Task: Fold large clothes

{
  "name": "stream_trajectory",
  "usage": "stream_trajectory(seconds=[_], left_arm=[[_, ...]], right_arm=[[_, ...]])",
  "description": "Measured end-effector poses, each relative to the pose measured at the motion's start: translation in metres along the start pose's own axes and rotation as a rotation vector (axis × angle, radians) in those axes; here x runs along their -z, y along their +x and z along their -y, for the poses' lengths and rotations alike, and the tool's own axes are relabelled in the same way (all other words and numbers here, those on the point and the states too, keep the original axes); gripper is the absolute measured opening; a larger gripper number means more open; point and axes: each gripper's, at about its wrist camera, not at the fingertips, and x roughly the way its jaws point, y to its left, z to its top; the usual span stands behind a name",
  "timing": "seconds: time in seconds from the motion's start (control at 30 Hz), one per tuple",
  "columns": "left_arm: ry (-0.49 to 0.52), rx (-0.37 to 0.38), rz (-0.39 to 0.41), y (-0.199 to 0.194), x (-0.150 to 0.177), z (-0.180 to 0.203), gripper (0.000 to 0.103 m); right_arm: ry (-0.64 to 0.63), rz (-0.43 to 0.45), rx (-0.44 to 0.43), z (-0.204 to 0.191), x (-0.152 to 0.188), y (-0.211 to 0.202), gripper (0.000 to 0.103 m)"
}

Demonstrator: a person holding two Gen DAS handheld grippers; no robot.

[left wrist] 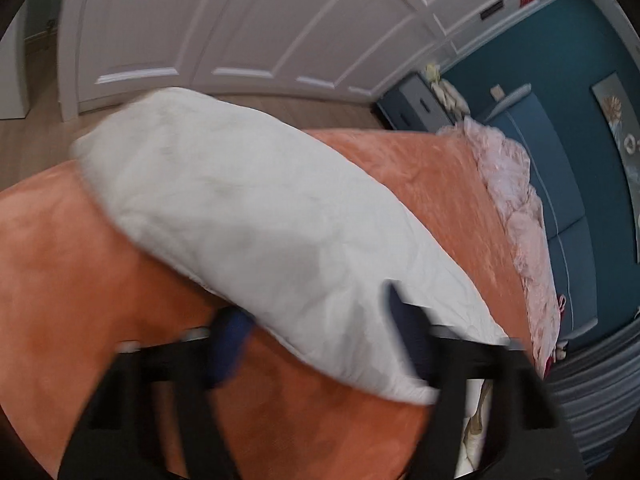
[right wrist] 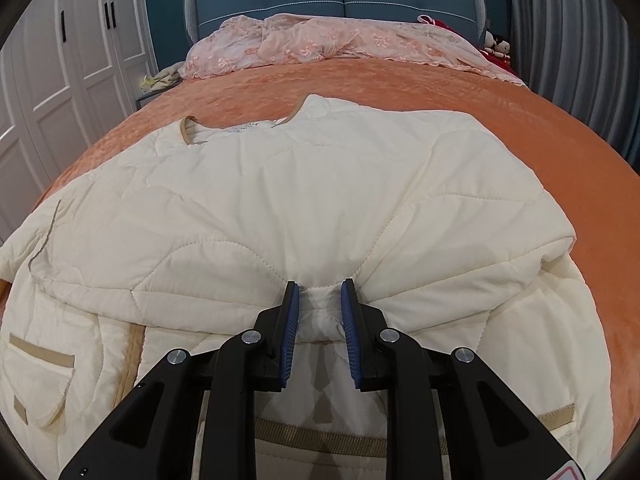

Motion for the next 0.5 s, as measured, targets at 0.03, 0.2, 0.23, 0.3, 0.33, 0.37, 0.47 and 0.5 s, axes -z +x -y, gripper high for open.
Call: stream_trajectory(seconds=[0.03, 0.2, 0.23, 0.3, 0.33, 0.37, 0.47, 0.5], left_arm=[[0.013, -0.002, 0.002, 0.003, -0.002, 0.012, 0.026], [0.287, -0.019, 0.104, -0.014, 0.002, 0.106, 0.009], [0.326, -0.007, 0.112, -0.018, 0.004, 0.121, 0.009], [0.411, 0.048, 0.129, -0.033, 0.013, 0.167, 0.009], [0.466, 0.100, 0.136, -0.044, 0.025, 0.201, 0.009], [0.522, 0.155, 0.137, -0.055, 0.040, 0.235, 0.009], [0.676, 0.328, 0.079, -0.079, 0.109, 0.326, 0.011], [0.738, 0.382, 0.026, -0.081, 0.145, 0.353, 0.016]], right_arm=[[0.001, 0.000, -0.001, 0.000, 0.000, 0.000, 0.020], [0.002, 0.002, -0.003, 0.000, 0.000, 0.000, 0.020], [0.003, 0.002, -0.003, 0.000, 0.000, 0.000, 0.020], [0.002, 0.004, -0.002, -0.001, 0.000, -0.002, 0.020], [0.002, 0.007, -0.002, -0.001, 0.000, -0.003, 0.020], [0.005, 0.014, -0.004, 0.000, -0.001, -0.005, 0.020], [0.032, 0.063, -0.022, 0.003, 0.001, -0.021, 0.040], [0.049, 0.089, -0.038, 0.007, 0.003, -0.029, 0.051]])
